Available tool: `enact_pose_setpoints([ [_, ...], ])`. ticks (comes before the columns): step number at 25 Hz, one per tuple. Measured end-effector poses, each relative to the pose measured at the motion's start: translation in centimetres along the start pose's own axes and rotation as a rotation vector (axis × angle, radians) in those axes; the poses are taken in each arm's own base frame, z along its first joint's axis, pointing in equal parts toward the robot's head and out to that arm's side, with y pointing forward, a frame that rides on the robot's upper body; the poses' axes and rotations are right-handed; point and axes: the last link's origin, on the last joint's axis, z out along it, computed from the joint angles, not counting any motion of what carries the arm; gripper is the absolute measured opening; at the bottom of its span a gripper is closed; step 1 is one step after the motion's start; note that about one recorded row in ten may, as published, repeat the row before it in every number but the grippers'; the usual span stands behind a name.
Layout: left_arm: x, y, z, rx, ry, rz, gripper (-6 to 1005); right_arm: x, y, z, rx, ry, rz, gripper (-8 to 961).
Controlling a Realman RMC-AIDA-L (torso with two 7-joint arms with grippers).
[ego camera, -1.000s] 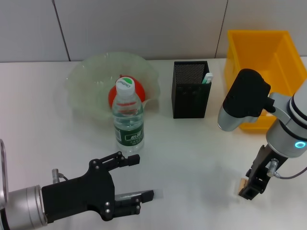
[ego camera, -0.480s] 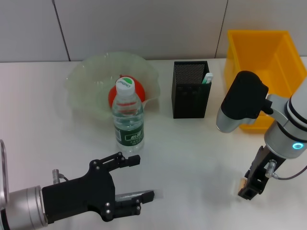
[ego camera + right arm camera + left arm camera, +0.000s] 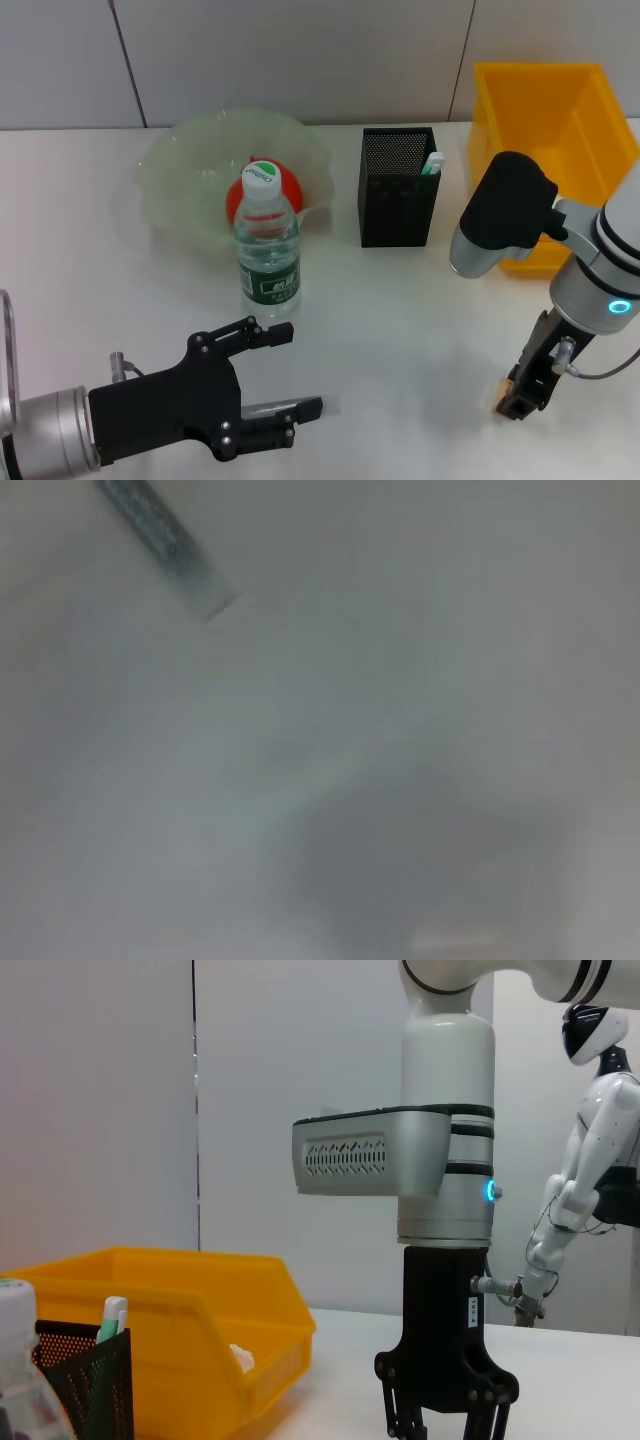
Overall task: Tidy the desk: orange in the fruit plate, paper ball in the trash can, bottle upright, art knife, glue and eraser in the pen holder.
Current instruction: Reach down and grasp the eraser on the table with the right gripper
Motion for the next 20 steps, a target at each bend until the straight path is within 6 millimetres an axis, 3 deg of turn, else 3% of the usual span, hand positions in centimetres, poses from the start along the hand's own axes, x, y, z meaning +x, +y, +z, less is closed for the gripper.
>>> enact_pose_setpoints([
  [4,0.0,0.0,0.0,0.0,0.0,0.0,813,-0.3,-0.3,-1.3,-0.016,-0.049,0.024,392],
  [7,0.0,0.0,0.0,0.0,0.0,0.0,814,-0.8,-1.2,-4.0,-0.009,-0.123,0.058,391],
  [8,0.0,0.0,0.0,-0.001,0.0,0.001,814,-1.1,-1.9,-6.1,0.012,-0.183,0.078,389],
  [9,0.0,0.0,0.0,-0.001,0.0,0.001,814,-1.1,-1.9,-6.1,0.012,-0.183,0.078,388],
  [16,0.1,0.1,0.0,-0.005,0.005,-0.002,814,-2.8,-4.2,-12.3,0.142,-0.388,0.12,366],
  [20,0.3,0.0,0.0,-0.01,0.01,-0.006,814,-4.2,-5.1,-14.0,0.218,-0.466,0.115,343],
])
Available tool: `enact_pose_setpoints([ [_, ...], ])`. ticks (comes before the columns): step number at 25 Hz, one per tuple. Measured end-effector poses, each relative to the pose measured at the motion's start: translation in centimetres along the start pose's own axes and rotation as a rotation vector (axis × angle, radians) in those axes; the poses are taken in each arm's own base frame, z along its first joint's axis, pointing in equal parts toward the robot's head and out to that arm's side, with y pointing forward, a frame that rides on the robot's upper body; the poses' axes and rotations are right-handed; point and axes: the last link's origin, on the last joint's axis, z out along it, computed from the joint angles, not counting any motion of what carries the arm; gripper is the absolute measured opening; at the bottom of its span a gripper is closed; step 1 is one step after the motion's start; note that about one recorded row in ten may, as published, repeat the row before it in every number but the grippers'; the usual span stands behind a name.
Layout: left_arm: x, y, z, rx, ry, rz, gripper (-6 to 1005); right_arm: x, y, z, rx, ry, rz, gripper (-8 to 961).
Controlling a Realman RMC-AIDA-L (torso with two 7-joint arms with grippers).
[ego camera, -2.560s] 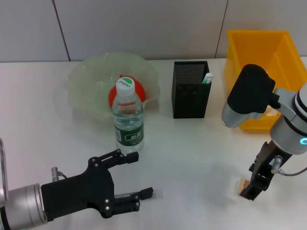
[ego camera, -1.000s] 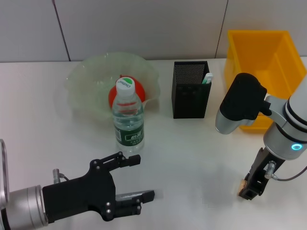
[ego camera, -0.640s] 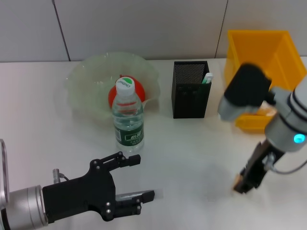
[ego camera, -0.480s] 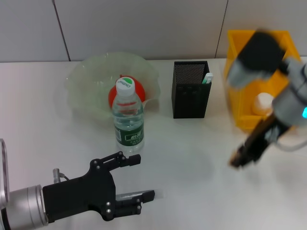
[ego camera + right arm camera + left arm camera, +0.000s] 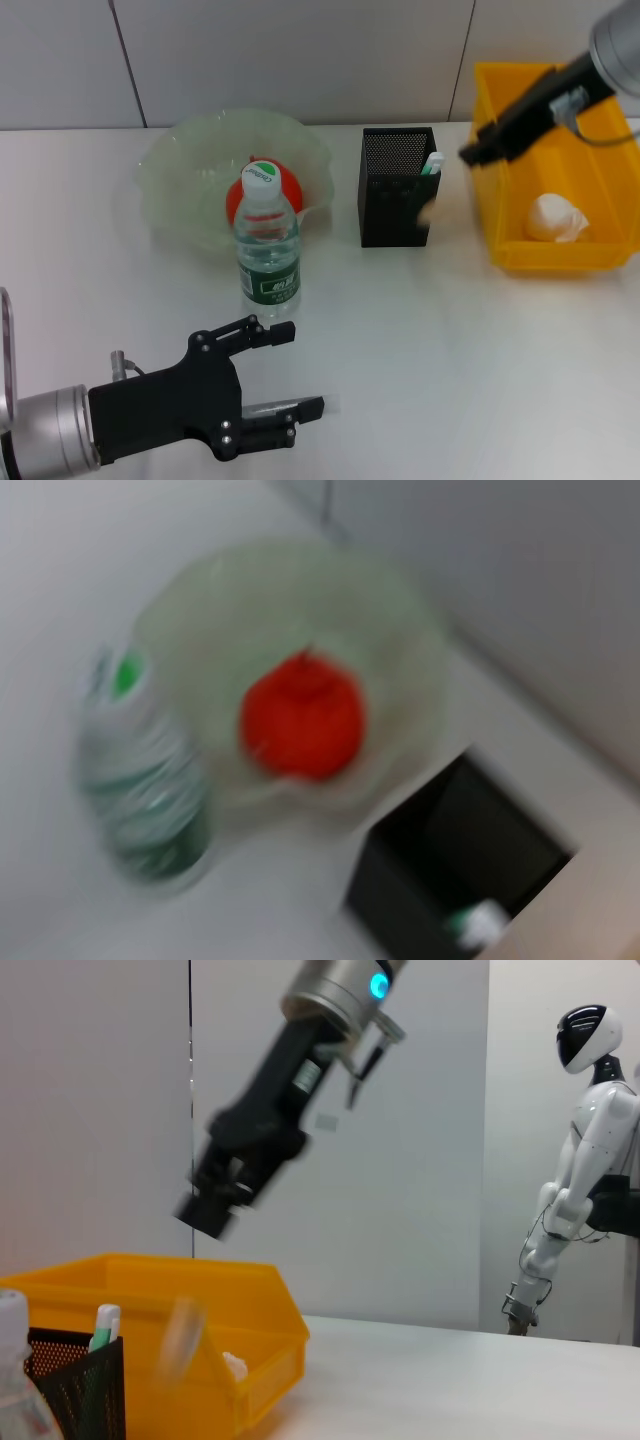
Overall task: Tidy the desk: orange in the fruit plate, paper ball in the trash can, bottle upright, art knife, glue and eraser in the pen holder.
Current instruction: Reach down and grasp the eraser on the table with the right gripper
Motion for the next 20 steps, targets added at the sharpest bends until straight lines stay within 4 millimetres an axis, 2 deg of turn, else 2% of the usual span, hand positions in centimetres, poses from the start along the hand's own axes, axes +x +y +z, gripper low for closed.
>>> enact_pose_setpoints([
  [4,0.1,0.0,0.1,-0.005,0.004,0.004,814,-1.4,-0.8,0.7,0.048,-0.037,-0.01,306],
  [9,0.3,0.0,0.1,-0.012,0.011,0.006,814,-1.7,-0.6,1.7,0.054,-0.011,-0.02,237],
  [11,0.3,0.0,0.0,-0.01,0.013,0.005,814,-1.4,-0.3,1.6,0.051,0.0,-0.012,209],
  [15,0.2,0.0,-0.2,-0.003,0.013,0.002,814,-0.1,0.4,1.1,0.017,0.047,0.045,220],
  [18,0.2,0.1,-0.2,-0.004,0.012,0.002,814,1.6,1.6,2.3,0.005,0.092,0.113,241],
  [20,0.2,0.1,-0.2,-0.006,0.011,0.001,814,1.9,1.9,2.8,0.014,0.102,0.13,274],
])
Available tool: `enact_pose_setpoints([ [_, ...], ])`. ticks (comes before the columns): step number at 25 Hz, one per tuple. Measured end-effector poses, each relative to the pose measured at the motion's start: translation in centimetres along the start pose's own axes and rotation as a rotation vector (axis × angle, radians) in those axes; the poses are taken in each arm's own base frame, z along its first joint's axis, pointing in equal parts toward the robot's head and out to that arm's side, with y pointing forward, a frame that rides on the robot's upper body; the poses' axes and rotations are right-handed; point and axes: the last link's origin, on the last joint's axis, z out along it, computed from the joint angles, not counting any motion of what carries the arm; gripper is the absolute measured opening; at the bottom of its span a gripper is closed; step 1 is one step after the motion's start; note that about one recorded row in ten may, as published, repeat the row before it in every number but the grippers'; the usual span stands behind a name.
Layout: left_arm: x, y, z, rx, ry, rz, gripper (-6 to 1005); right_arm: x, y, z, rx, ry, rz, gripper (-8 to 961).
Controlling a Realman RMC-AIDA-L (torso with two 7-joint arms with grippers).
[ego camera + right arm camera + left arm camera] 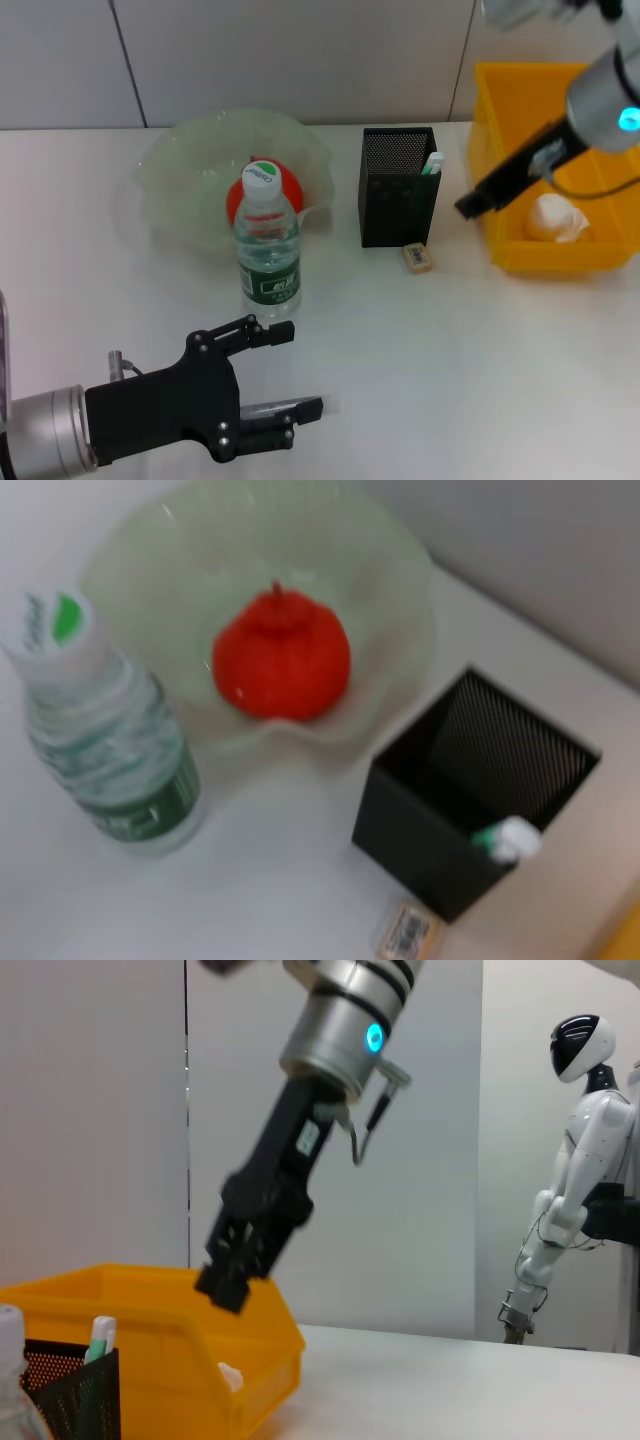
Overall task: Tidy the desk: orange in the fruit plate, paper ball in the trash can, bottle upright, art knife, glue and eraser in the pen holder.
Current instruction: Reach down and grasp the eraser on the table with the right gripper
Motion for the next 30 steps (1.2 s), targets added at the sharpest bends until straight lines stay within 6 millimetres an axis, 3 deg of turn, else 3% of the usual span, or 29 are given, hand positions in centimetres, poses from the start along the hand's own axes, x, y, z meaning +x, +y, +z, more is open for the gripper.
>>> enact_pose_setpoints([
  [8,0.0,0.1,0.1,-0.008,0.001,0.002,814,1.3,1.8,2.8,0.031,0.035,0.043,453],
  [20,-0.1,0.3,-0.1,-0.005,0.002,0.004,814,1.9,2.3,6.0,0.019,0.006,0.142,453],
  [30,-0.1,0.3,-0.2,-0.007,-0.001,0.009,814,1.9,1.7,7.4,0.047,-0.017,0.204,452],
])
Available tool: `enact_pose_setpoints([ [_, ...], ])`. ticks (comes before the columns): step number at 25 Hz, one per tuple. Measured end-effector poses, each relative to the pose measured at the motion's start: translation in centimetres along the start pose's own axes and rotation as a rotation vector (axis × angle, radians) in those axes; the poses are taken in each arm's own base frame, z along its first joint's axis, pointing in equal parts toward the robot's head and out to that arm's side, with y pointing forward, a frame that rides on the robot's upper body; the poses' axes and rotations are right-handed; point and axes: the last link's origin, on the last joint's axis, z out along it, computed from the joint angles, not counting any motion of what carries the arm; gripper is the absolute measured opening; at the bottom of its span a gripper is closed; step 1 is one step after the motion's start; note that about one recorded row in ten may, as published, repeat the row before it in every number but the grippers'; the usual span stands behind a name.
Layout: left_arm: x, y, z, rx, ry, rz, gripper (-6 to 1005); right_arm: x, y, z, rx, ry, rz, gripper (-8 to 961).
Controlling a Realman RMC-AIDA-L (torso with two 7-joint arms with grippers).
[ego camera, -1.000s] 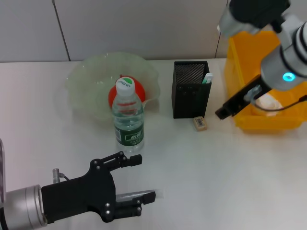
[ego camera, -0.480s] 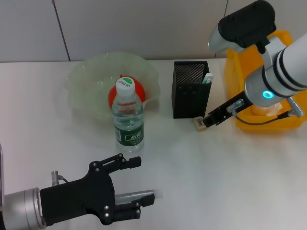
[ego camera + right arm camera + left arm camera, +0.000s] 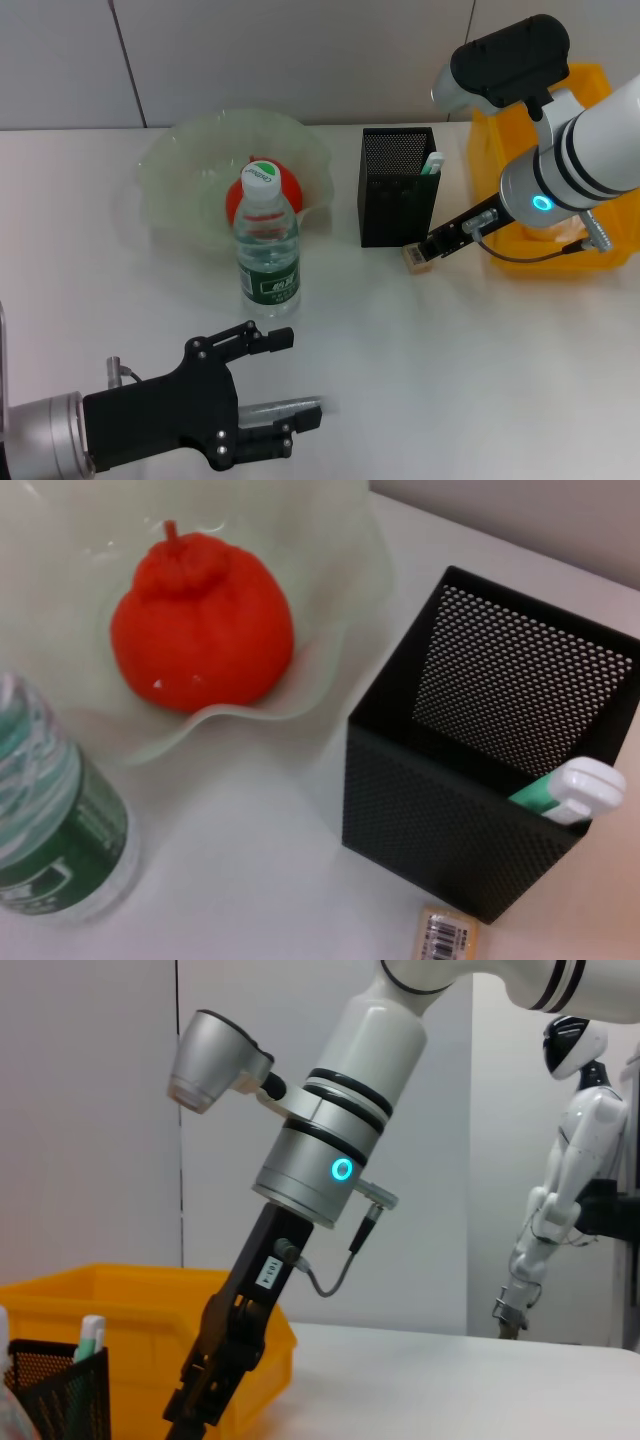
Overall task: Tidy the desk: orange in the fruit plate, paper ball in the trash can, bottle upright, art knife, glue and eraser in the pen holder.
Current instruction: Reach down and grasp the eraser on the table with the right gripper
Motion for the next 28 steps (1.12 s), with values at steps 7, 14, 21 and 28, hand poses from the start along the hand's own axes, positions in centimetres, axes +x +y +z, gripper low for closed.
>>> enact_pose_setpoints([
  [7,-0.2,0.2,0.0,-0.013,-0.015,0.001,814,0.0,-0.3,0.8,0.005,-0.011,0.013,504],
  [14,-0.2,0.2,0.0,-0.016,-0.016,0.001,814,-0.1,-0.3,1.4,0.007,-0.007,0.016,567],
  [21,-0.3,0.3,-0.1,-0.015,-0.016,0.0,814,-0.3,0.0,2.0,0.0,-0.002,0.013,567],
  [28,-0.3,0.3,-0.1,-0.014,-0.016,0.001,814,-0.6,0.3,2.8,-0.01,0.009,0.018,567],
])
